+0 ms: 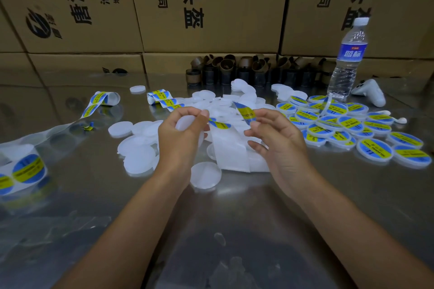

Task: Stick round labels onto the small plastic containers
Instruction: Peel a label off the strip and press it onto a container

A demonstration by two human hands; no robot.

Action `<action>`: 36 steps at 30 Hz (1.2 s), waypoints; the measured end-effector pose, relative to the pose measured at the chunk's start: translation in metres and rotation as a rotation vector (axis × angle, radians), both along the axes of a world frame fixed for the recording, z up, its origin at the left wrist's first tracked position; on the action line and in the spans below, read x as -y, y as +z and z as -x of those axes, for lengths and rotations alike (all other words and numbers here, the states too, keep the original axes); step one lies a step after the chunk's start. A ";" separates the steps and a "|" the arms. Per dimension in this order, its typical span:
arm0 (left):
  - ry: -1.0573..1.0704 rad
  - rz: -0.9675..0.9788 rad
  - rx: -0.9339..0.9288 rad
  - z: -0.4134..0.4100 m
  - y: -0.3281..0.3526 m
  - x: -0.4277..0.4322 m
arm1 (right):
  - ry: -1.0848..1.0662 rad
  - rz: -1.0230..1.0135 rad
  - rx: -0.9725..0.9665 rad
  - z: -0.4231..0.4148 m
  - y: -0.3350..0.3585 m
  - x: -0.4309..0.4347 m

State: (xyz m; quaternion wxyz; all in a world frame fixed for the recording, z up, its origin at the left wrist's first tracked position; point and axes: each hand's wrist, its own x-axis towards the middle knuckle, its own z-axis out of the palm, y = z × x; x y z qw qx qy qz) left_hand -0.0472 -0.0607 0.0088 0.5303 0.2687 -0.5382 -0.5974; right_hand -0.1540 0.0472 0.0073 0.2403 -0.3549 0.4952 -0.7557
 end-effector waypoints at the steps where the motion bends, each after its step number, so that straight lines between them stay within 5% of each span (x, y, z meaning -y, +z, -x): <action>1: 0.012 0.001 -0.024 -0.001 0.001 0.001 | -0.016 -0.001 0.023 0.000 0.000 0.000; 11: 0.055 0.005 -0.040 0.000 -0.001 0.005 | 0.013 0.012 0.285 0.004 0.004 -0.001; 17: -0.330 -0.291 -0.206 0.004 0.006 -0.002 | 0.151 0.052 0.323 0.001 0.007 -0.003; 26: -0.605 -0.435 -0.267 0.004 0.006 -0.010 | 0.292 -0.039 0.152 -0.009 0.002 -0.002; 36: -0.703 -0.456 -0.328 0.005 0.005 -0.012 | 0.154 -0.178 0.013 -0.013 -0.004 0.001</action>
